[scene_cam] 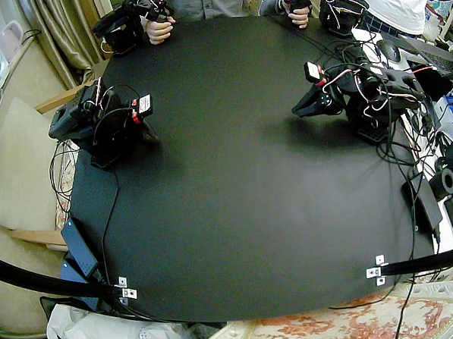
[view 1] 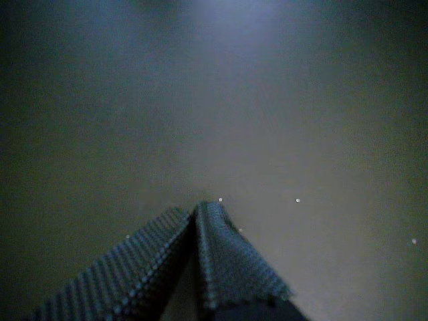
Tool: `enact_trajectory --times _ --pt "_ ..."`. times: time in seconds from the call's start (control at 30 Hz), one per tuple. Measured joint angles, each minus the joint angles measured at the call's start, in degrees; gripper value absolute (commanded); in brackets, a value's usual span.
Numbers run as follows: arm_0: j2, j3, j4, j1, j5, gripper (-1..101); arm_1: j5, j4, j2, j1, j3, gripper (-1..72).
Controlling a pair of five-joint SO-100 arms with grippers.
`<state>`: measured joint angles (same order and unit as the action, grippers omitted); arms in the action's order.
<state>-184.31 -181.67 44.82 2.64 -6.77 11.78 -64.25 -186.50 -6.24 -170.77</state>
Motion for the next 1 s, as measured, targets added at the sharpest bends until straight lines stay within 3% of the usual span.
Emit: enact_trajectory --times 0.17,1.0 --pt "0.0 0.0 0.0 1.1 5.6 0 -4.7 1.1 0.0 4.0 -1.1 -0.3" --pt "0.0 0.0 0.0 1.1 5.6 0 -4.7 1.1 0.0 4.0 -1.1 -0.3"
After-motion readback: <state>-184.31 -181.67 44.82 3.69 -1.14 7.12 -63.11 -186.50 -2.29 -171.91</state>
